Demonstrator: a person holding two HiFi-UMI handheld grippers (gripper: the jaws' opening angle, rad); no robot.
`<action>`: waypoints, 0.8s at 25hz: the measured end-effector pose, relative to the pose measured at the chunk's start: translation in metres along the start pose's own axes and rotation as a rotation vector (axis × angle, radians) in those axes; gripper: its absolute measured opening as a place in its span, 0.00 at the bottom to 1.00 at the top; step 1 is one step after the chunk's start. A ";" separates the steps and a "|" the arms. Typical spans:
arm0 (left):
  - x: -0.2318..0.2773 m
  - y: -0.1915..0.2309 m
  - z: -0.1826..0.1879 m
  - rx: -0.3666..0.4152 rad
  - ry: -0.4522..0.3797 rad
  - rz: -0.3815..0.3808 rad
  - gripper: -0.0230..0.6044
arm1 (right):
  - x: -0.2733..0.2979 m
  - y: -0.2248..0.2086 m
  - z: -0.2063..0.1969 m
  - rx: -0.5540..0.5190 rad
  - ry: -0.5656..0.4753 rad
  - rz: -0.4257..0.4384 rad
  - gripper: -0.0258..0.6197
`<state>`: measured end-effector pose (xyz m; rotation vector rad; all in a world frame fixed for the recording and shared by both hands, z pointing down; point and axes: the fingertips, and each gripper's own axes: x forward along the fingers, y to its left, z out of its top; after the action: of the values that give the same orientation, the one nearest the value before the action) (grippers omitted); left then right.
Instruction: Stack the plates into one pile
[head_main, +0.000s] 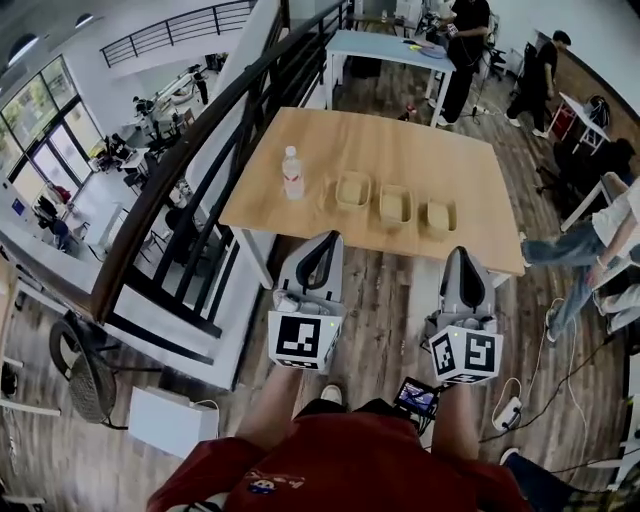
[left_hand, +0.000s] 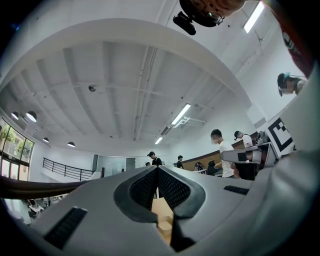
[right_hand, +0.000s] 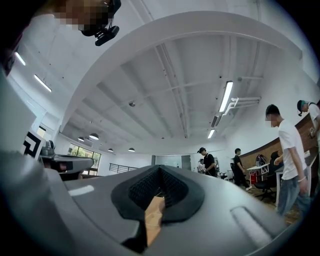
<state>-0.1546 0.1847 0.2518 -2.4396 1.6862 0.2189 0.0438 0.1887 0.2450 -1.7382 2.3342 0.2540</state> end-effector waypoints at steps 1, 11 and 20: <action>0.005 0.006 0.000 0.006 -0.006 0.000 0.04 | 0.006 0.001 -0.002 -0.002 0.003 -0.003 0.05; 0.054 0.042 -0.024 0.014 0.000 0.018 0.04 | 0.062 -0.013 -0.030 0.005 0.020 -0.026 0.05; 0.119 0.043 -0.061 0.046 0.015 0.017 0.04 | 0.109 -0.067 -0.068 0.025 0.017 -0.058 0.05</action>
<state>-0.1516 0.0475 0.2831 -2.4008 1.6993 0.1631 0.0726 0.0510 0.2791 -1.7998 2.2845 0.1995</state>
